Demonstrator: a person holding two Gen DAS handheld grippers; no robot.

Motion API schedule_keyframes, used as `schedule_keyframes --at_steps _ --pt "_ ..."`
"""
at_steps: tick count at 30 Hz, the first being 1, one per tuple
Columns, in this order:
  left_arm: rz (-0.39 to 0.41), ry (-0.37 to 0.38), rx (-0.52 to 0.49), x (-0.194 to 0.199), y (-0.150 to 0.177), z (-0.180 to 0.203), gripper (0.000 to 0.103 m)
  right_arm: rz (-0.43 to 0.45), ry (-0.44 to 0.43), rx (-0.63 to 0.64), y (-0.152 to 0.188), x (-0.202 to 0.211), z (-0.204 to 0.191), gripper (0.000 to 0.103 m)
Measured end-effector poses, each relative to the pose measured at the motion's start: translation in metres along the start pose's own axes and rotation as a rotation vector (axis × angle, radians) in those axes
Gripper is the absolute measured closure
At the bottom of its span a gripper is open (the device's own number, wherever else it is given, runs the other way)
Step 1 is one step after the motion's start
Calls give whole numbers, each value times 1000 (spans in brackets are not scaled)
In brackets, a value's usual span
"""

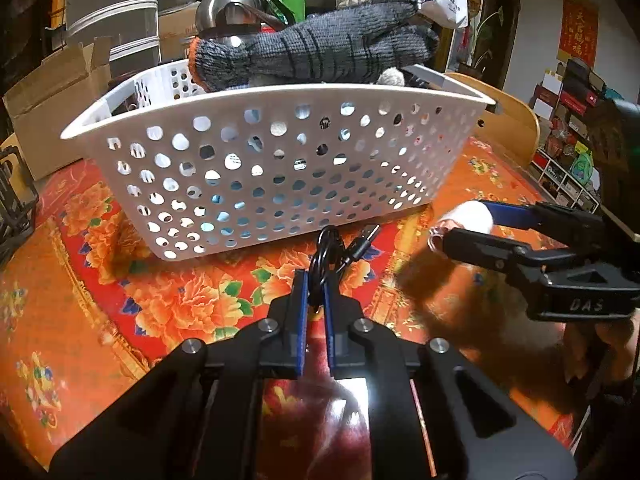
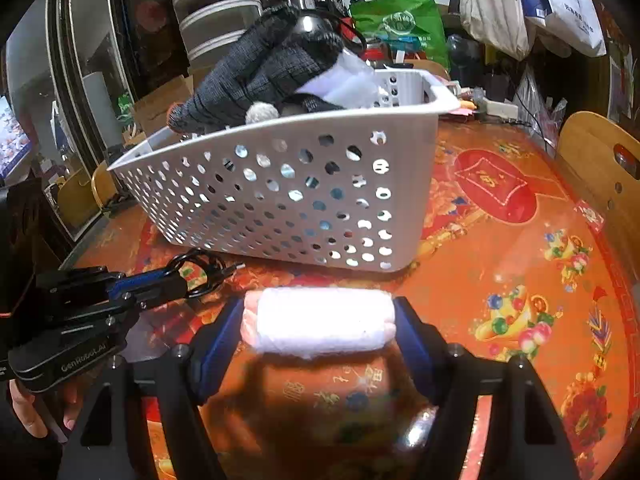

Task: Organize soft objects
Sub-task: 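Carry the cable and towel roll into the basket and open both grippers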

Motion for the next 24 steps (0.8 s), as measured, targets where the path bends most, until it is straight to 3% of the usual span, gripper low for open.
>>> schedule_keyframes --at_steps 9,14,24 --pt "80 26 53 47 1 -17 96 35 6 25 2 12 -3 30" --pt "127 22 75 84 -17 -31 96 70 1 33 -6 39 -3 30" --pt "195 -9 96 127 -94 -62 96 146 35 52 -83 83 1 30"
Point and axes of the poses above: each gripper's, at about its wrist camera, not at the fingertips, and x roughly against the way its jaws point, z to its right, y to its underside, the point moved 9 cm from there along -x, roughly the way its jaws point, and after that the axes turned 1 degree about y, right-handed, at the moved point
